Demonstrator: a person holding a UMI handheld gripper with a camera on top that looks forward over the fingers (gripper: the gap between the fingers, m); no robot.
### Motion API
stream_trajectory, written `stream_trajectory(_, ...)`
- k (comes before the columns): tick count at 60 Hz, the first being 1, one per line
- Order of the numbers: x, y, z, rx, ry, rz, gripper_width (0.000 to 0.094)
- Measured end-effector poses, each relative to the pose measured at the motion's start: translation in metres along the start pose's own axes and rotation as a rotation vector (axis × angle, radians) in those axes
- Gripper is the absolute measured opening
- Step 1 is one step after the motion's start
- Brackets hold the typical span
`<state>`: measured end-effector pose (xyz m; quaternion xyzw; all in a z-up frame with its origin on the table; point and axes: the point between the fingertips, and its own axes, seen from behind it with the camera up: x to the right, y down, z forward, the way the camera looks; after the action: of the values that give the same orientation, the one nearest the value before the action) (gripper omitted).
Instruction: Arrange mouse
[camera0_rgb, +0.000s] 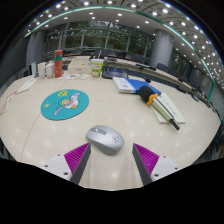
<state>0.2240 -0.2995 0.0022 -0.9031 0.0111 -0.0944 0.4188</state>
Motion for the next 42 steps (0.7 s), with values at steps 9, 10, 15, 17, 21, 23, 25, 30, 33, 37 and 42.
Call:
stream_trajectory(9,0.004,-0.017,0.024,0.015,-0.037,0.000,0.0849)
stream_trajectory(10,0.004,-0.018,0.027,0.017,-0.040,-0.002,0.0850)
stream_trajectory(15,0.007,-0.027,0.040,0.029,-0.051,-0.008,0.0850)
stream_trajectory(17,0.008,-0.029,0.045,0.032,-0.056,-0.008,0.0847)
stream_trajectory(21,0.007,-0.032,0.053,0.036,-0.070,-0.003,0.0811)
stream_trajectory(23,0.007,-0.033,0.057,0.036,-0.078,0.001,0.0788)
stream_trajectory(25,0.006,-0.034,0.060,0.038,-0.087,0.003,0.0761)
stream_trajectory(30,0.000,-0.037,0.064,0.053,-0.114,0.000,0.0641)
stream_trajectory(33,-0.006,-0.038,0.065,0.064,-0.138,-0.007,0.0507)
stream_trajectory(37,-0.005,-0.039,0.066,0.078,-0.130,-0.022,0.0487)
stream_trajectory(42,-0.005,-0.039,0.066,0.076,-0.121,-0.021,0.0443)
